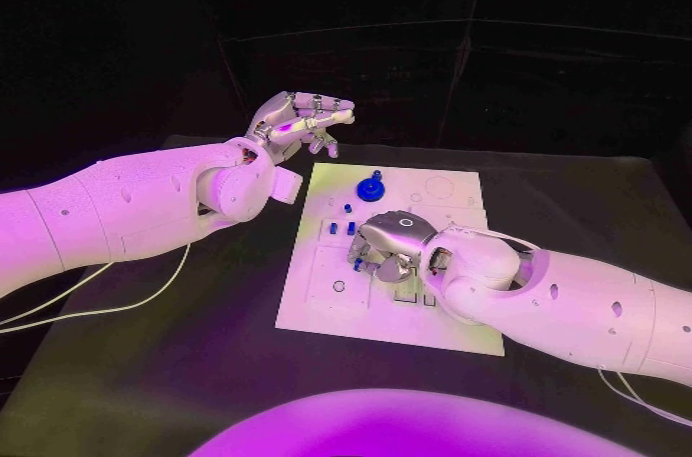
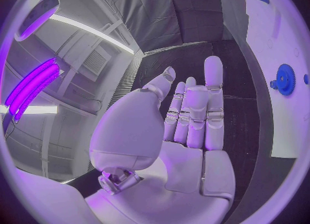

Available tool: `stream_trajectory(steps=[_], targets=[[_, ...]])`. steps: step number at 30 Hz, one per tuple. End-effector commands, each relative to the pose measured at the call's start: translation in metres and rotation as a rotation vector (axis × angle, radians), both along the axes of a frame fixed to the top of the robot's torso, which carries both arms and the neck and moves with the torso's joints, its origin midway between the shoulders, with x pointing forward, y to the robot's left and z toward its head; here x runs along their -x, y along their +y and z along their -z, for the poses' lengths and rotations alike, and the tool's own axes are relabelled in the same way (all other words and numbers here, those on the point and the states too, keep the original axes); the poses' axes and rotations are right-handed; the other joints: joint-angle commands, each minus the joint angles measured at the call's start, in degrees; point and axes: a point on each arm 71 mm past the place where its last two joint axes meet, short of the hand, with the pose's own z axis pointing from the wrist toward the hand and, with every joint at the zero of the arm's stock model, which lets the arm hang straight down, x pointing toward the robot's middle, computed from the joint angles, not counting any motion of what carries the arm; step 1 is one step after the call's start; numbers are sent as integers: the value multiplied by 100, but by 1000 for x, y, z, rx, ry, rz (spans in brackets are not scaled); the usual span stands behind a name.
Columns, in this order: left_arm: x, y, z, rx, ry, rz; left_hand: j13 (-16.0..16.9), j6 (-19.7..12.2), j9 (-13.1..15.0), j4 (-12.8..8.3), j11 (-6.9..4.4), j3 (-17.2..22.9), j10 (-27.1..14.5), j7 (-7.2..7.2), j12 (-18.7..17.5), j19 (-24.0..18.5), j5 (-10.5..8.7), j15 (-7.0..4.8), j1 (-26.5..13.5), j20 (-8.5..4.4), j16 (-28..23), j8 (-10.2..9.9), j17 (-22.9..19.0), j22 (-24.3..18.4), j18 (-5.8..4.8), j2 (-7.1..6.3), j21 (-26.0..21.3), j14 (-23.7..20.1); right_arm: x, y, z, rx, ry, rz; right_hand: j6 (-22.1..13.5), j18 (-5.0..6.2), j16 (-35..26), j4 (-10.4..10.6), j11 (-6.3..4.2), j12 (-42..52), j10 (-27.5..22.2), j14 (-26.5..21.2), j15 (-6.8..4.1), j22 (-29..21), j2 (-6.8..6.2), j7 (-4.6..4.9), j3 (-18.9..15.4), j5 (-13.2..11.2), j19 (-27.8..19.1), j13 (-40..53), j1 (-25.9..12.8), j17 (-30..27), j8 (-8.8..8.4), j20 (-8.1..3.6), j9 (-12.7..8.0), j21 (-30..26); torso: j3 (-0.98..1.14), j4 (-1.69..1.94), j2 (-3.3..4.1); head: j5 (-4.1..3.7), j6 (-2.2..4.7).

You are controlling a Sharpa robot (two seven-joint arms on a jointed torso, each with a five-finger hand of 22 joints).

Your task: Assemble the parts on the task board

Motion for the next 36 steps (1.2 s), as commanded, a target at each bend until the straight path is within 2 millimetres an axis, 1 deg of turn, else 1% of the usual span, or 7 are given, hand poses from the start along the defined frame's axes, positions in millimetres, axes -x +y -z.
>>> stream_trajectory(steps=[1, 7, 10, 15, 20, 26, 36], targets=[[0, 0, -2, 11, -3, 8, -9, -32, -8, -17, 6, -16, -38, 6, 28, -39, 23, -6, 36, 14, -34, 27, -14, -10, 75, -1, -38, -50, 0, -1, 0, 11, -18, 4, -17, -29, 37, -8, 20, 8, -27, 152, 14, 95, -8, 42, 28, 38, 22, 7, -55, -4, -2, 15, 1, 31, 4, 3, 0, 12, -10], [-1, 1, -1, 11, -2, 8, -9, -32, -8, -17, 6, -16, -39, 6, 28, -39, 23, -6, 36, 14, -35, 27, -17, -10, 75, -1, -38, -51, 0, -1, -1, 10, -24, 5, -17, -29, 37, -8, 20, 8, -27, 152, 14, 95, -8, 42, 28, 38, 22, 7, -55, -4, -2, 15, 1, 31, 5, -2, -3, 6, -8], [-1, 1, -1, 10, -1, 9, -10, -35, -8, -18, 7, -16, -43, 7, 30, -39, 23, -6, 39, 14, -46, 27, -41, -12, 75, 0, -40, -58, 0, -1, -1, 9, -25, 5, -17, -29, 37, -8, 20, 8, -27, 152, 14, 95, -8, 42, 28, 38, 22, 7, -55, -4, -2, 15, 1, 31, 3, 4, 1, -2, -10], [-1, 1, -1, 10, 0, 10, -10, -35, -8, -18, 7, -16, -43, 7, 30, -39, 23, -6, 39, 14, -46, 27, -41, -12, 75, 0, -40, -58, 1, -1, -1, 7, -29, 3, -17, -29, 37, -8, 20, 8, -27, 152, 14, 95, -8, 42, 28, 38, 22, 7, -55, -4, -2, 15, 1, 31, 4, 0, 1, -6, -10], [-1, 1, -1, 10, 1, 9, -11, -41, -9, -21, 9, -16, -50, 9, 32, -38, 23, -6, 44, 14, -58, 28, -66, -16, 76, 0, -45, -67, 1, -1, -1, 13, -29, 1, -17, -29, 37, -8, 20, 8, -27, 152, 14, 95, -8, 42, 28, 38, 22, 7, -55, -4, -2, 15, 1, 31, 0, 3, 0, -9, -16], [-1, 1, -1, 10, 2, 10, -11, -41, -9, -21, 9, -16, -50, 9, 32, -38, 23, -6, 44, 14, -58, 28, -66, -16, 76, 0, -45, -67, 1, -2, 0, 29, -28, 10, -17, -29, 37, -8, 20, 8, -27, 152, 14, 95, -8, 42, 28, 38, 22, 7, -55, -4, -2, 15, 1, 31, 2, 8, 0, -11, -25], [-1, 2, -1, 10, 2, 10, -11, -41, -9, -21, 9, -16, -50, 9, 32, -38, 23, -6, 44, 14, -58, 28, -66, -16, 76, 0, -45, -67, 0, -2, 0, 53, -32, 21, -20, -29, 38, -28, 24, 11, -28, 151, 17, 96, -17, 48, 37, 46, 23, 9, -66, -10, 2, 18, 3, 32, -1, 4, 0, -12, -25]])
